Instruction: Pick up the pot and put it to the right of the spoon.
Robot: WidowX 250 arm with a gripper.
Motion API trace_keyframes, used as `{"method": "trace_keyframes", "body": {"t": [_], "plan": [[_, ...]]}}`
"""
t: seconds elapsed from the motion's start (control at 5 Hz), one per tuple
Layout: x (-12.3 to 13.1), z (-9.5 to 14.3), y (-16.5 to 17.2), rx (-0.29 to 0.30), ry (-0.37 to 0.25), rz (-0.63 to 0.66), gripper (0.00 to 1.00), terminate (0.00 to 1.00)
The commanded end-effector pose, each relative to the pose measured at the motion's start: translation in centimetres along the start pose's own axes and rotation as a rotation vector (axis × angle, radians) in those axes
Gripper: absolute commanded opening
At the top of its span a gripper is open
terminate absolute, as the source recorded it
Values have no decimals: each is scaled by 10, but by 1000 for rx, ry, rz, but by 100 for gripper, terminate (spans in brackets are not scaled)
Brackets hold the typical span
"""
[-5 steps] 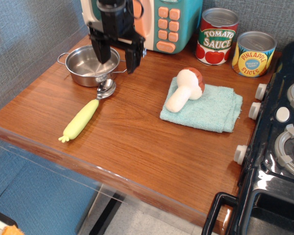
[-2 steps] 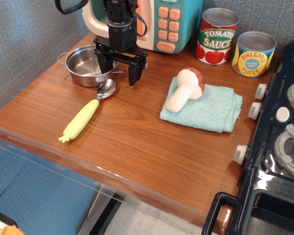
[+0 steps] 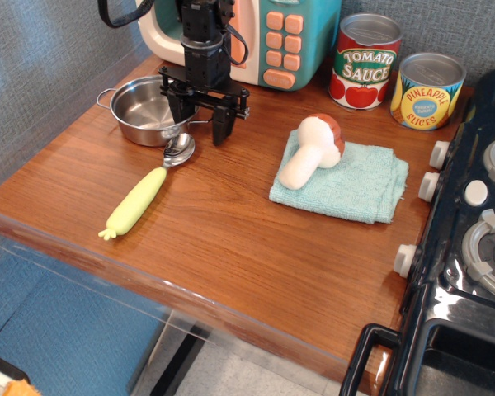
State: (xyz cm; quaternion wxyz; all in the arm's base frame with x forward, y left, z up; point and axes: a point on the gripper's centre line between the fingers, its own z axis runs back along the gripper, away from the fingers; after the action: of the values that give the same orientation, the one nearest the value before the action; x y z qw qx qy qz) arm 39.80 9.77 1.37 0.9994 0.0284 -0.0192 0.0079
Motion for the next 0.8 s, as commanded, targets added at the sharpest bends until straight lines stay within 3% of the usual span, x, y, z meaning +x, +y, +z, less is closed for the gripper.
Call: {"method": "trace_keyframes", "body": {"t": [0.0, 0.4, 0.6], "plan": [[9, 29, 13, 17, -80, 9, 0, 0], [17, 93, 20, 31, -240, 14, 0, 0], [4, 120, 6, 16, -311, -27, 0, 0]]}}
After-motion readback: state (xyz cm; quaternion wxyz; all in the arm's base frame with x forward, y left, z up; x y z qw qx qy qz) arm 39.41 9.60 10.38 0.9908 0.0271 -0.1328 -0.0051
